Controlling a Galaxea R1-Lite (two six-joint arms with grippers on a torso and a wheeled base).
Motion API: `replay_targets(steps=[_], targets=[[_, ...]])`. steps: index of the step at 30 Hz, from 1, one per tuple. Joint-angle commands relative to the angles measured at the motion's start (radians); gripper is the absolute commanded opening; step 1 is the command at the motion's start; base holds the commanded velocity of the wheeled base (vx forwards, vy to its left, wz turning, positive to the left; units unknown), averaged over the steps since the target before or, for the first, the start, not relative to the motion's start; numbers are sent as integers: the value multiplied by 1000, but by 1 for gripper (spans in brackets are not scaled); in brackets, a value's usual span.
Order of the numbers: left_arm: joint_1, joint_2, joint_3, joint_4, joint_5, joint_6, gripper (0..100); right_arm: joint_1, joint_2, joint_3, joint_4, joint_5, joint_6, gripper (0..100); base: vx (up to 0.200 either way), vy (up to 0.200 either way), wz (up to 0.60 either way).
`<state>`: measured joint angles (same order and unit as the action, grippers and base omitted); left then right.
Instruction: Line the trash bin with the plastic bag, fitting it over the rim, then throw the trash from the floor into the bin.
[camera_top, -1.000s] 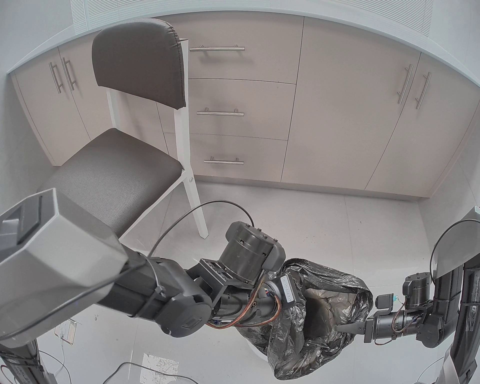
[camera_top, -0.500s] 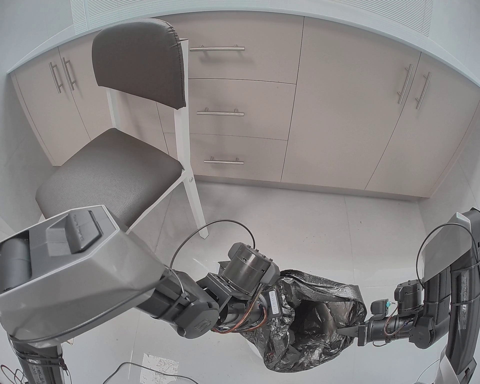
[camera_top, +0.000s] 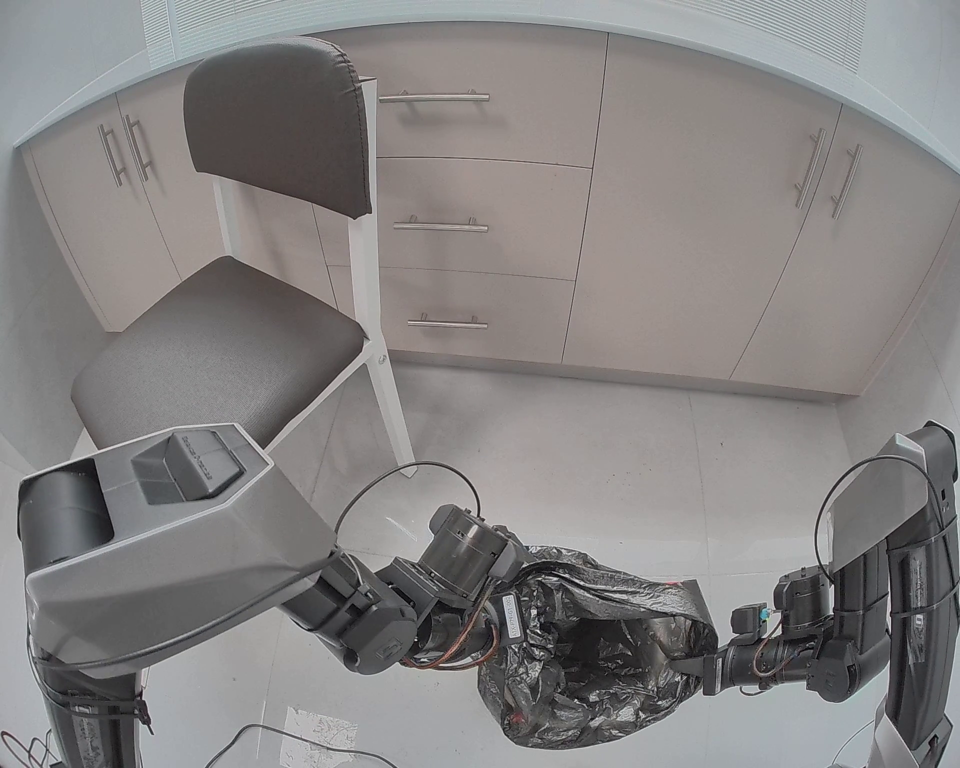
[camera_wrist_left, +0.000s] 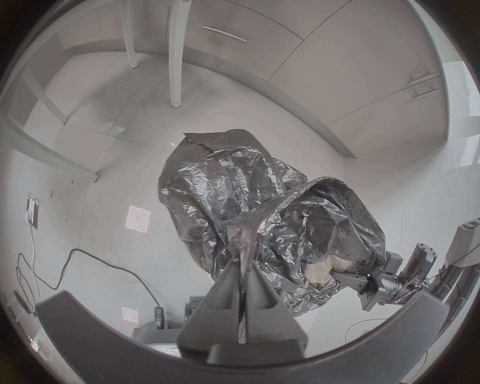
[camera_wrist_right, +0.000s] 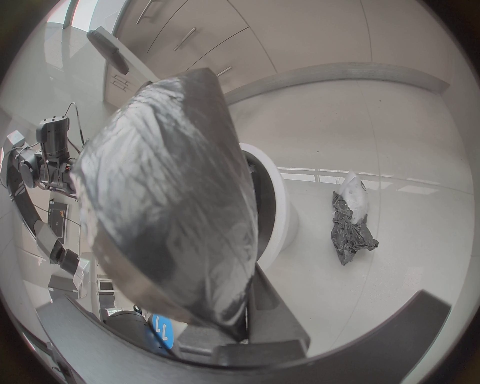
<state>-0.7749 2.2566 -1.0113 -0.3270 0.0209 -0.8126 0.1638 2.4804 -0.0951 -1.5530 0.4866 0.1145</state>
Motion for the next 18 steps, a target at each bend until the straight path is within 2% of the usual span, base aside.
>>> replay_targets(steps=[1, 5, 10, 18], targets=[[9, -26, 37, 0, -1, 3, 0, 45, 0, 12, -18, -3, -1, 0, 0, 0, 0], [9, -61, 91, 0, -16, 3, 0, 100, -5, 41, -18, -5, -1, 0, 0, 0, 0], [8, -72, 142, -3, -45, 1, 0, 121, -6, 66, -18, -5, -2, 0, 0, 0, 0], [6, -48, 145, -23, -29, 4, 0, 128, 2, 48, -18, -22, 5, 0, 0, 0, 0]])
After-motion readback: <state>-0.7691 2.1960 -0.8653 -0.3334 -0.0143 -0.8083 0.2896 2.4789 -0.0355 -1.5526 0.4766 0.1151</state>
